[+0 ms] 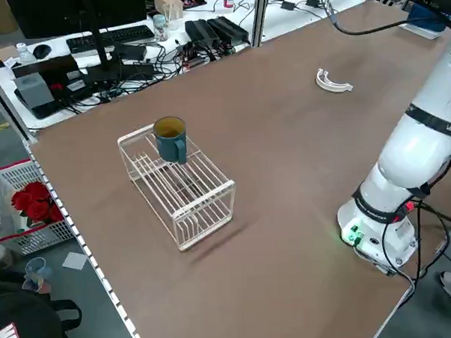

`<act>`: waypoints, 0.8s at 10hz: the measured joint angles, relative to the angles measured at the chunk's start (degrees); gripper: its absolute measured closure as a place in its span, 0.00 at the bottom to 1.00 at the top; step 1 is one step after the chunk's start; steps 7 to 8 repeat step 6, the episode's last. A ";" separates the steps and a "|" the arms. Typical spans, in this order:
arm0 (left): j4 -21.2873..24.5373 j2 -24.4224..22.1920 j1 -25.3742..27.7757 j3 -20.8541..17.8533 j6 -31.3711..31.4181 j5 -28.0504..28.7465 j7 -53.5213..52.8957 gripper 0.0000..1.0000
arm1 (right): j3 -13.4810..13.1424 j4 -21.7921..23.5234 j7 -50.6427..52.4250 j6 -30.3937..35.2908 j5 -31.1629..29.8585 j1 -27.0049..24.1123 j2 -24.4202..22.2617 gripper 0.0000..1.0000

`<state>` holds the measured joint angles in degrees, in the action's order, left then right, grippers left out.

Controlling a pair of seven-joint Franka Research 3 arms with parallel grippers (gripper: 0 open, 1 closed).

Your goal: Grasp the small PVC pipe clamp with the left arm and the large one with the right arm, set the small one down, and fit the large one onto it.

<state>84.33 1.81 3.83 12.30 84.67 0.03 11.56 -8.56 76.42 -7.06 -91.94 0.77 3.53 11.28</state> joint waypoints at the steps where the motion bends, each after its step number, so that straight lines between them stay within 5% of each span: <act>1: 0.00 0.00 0.01 -0.02 0.00 0.00 0.00 0.00 | -2.82 0.34 4.17 2.19 0.09 -0.42 -0.87 0.00; 3: 0.00 0.00 -0.02 0.00 0.00 0.00 0.02 0.00 | -5.31 0.97 7.49 5.35 0.15 -1.06 -1.29 0.00; 8: 0.00 0.02 0.02 -0.02 0.00 0.00 0.04 0.00 | -5.47 2.04 7.57 5.84 0.15 -1.25 -1.32 0.00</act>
